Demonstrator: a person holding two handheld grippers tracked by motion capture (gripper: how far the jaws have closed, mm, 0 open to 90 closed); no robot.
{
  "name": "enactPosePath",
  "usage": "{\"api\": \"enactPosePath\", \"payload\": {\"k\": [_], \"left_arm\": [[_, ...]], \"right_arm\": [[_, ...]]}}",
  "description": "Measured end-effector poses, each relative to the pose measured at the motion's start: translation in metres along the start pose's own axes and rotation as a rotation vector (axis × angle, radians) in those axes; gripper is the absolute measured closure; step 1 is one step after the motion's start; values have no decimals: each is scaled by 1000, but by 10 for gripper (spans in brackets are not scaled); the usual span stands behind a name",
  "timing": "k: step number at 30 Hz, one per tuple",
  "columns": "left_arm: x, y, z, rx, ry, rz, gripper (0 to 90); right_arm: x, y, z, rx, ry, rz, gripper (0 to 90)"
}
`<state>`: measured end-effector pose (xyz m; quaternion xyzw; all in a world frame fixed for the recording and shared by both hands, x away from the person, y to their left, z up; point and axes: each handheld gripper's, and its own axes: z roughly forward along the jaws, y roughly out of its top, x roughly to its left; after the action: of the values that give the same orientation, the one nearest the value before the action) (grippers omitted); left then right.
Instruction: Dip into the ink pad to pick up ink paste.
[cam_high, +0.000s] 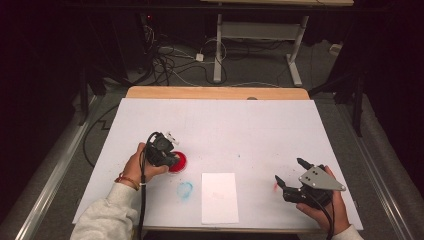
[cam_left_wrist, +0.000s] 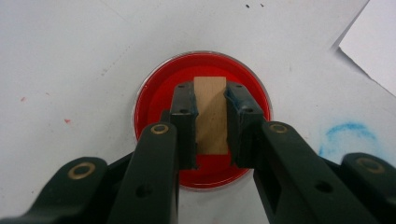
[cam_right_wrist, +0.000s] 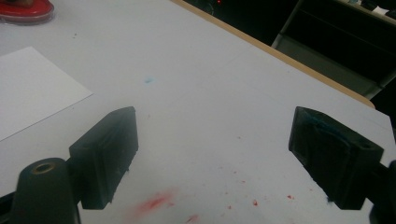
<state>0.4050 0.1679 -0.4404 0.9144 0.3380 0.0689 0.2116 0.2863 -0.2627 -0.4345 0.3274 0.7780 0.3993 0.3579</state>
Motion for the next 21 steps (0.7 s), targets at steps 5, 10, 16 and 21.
{"api": "enactPosePath", "payload": {"k": [5,10,16,21], "left_arm": [[-1,2,1,17,7,12,739],[-1,3,1,25,4,3,738],[2,3,2,23,-11,-11,738],[2,4,2,26,-14,-9,738]], "right_arm": [[0,0,0,0,0,0,162],[1,0,0,-1,0,3,162],[1,1,0,-5,-2,4,162],[1,1,0,-3,-2,2,162]]}}
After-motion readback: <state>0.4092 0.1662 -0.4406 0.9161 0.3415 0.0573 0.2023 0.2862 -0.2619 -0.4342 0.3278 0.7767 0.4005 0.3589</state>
